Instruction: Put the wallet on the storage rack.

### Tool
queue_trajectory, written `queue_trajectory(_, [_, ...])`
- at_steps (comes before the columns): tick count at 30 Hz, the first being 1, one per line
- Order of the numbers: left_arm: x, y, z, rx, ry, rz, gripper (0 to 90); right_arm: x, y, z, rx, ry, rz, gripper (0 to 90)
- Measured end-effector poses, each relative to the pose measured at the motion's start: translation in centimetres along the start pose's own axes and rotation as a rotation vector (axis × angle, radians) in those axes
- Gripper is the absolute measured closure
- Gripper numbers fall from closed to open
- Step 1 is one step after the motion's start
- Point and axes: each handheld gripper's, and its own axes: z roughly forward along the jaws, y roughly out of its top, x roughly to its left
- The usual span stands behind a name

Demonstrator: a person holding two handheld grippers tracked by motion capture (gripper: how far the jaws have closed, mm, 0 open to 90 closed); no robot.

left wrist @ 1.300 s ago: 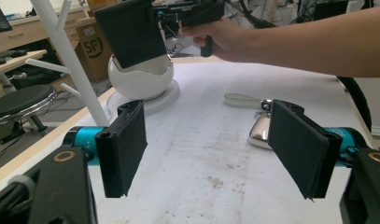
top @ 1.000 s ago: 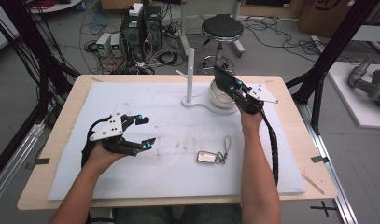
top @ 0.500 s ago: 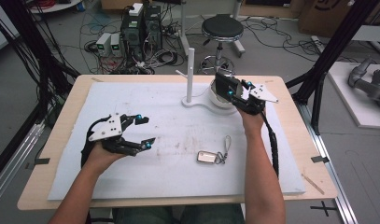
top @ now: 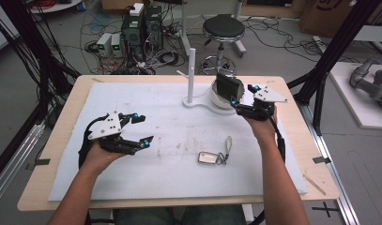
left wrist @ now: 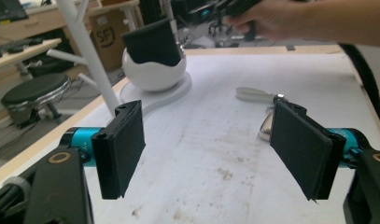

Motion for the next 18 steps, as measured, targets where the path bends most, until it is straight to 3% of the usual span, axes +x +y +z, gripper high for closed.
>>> queue_trajectory(5, [0.2, -0.2, -0.8, 0.028, 0.03, -0.028, 25.1, 0.8, 0.5, -3.1, -0.012, 0.036, -0.031, 21.4])
queue_trajectory(10, [0.3, -0.7, -1.6, 0.055, 0.05, -0.051, 22.5, 1.1, -0.5, -5.9, -0.012, 0.051, -0.009, 21.3])
queue_trajectory(18, [0.7, -1.7, -3.0, 0.08, 0.094, -0.078, 20.7, 1.6, -2.4, -8.7, 0.027, 0.057, 0.049, 20.4])
